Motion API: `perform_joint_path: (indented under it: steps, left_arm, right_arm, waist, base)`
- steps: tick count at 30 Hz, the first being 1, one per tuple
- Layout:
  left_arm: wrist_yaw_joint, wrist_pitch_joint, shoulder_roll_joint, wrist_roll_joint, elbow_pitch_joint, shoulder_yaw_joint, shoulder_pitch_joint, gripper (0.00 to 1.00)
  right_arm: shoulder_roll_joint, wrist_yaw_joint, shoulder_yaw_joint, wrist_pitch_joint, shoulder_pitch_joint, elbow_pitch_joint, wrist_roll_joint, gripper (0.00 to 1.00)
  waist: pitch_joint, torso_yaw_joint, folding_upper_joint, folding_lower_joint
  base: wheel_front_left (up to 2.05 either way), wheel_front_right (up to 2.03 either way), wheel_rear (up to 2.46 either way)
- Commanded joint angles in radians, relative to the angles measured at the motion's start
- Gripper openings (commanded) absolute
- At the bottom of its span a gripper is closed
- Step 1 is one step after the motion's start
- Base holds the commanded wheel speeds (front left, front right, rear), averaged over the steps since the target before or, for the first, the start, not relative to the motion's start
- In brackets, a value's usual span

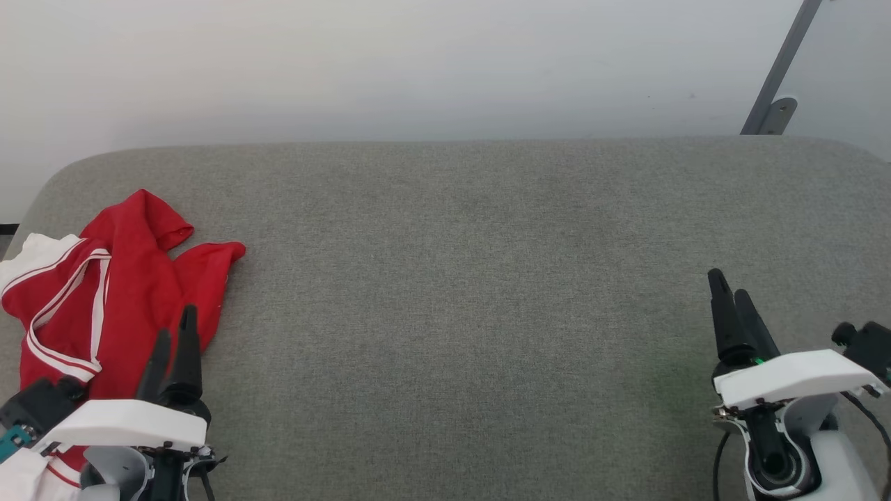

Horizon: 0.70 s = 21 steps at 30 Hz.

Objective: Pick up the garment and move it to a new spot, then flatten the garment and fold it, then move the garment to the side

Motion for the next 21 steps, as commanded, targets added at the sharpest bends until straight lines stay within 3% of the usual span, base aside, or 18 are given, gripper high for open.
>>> perform_joint_path:
  steps: [1, 10, 21]
  left_arm:
    - [0.005, -0.012, 0.017, 0.061, -0.013, 0.001, -0.032, 1.0]
    - [0.012, -0.042, 0.03, 0.218, -0.01, -0.014, -0.039, 1.0]
    - [0.011, -0.075, 0.048, 0.344, -0.014, -0.009, -0.045, 1.0]
  right_arm:
    - [-0.002, 0.0, 0.0, -0.015, -0.04, -0.001, -0.075, 1.0]
    - [0.007, 0.0, -0.003, -0.045, -0.067, 0.029, -0.312, 1.0]
    - [0.017, 0.0, -0.007, -0.079, -0.097, 0.039, -0.484, 1.0]
  waist:
    - [0.001, 0.0, 0.0, 0.0]
    - [0.004, -0.001, 0.0, 0.0]
    - [0.009, -0.002, 0.0, 0.0]
  base:
    - [0.0, 0.0, 0.0]
    - [0.0, 0.0, 0.0]
    - [0.0, 0.0, 0.0]
